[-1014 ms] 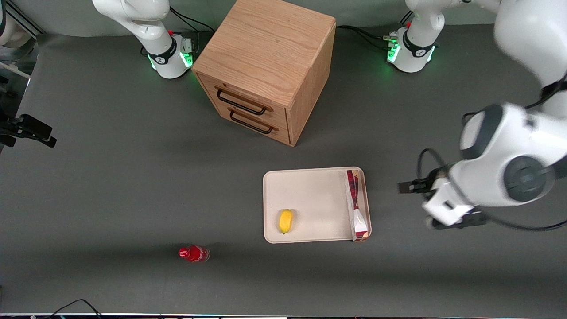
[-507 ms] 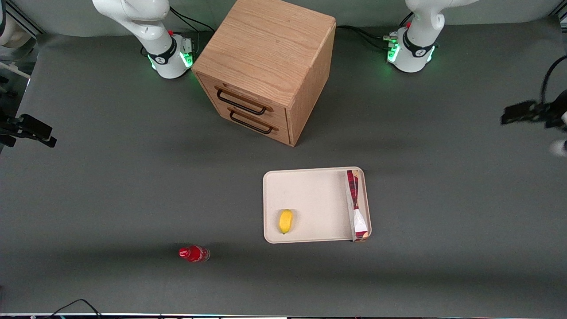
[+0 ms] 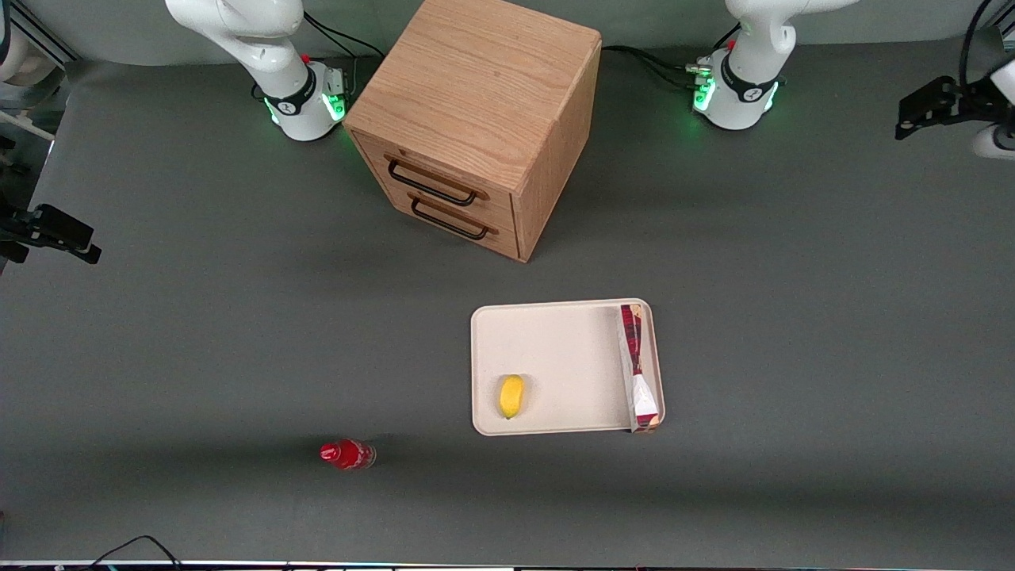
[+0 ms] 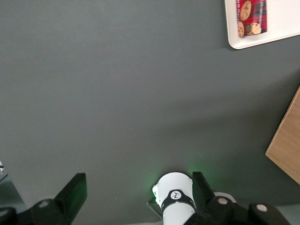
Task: Place red cookie box on tray
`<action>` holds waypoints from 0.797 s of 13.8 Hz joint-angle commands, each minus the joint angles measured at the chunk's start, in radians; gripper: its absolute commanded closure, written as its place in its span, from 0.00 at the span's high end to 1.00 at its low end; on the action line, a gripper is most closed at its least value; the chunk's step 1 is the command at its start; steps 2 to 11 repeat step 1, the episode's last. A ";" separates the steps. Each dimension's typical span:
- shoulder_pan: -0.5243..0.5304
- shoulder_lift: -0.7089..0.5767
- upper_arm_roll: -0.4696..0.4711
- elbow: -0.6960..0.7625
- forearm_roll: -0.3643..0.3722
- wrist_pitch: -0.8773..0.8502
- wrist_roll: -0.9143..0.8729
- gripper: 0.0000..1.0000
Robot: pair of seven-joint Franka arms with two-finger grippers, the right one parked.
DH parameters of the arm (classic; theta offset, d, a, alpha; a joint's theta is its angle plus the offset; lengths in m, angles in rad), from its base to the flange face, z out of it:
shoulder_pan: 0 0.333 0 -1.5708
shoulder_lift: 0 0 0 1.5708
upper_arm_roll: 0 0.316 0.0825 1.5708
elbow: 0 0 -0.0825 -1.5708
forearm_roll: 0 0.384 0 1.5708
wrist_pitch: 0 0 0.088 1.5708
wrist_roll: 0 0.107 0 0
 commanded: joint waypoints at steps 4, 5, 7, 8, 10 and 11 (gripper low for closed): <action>-0.071 0.047 0.067 0.049 -0.006 0.014 0.020 1.00; -0.071 0.047 0.067 0.049 -0.006 0.014 0.020 1.00; -0.071 0.047 0.067 0.049 -0.006 0.014 0.020 1.00; -0.071 0.047 0.067 0.049 -0.006 0.014 0.020 1.00; -0.071 0.047 0.067 0.049 -0.006 0.014 0.020 1.00; -0.071 0.047 0.067 0.049 -0.006 0.014 0.020 1.00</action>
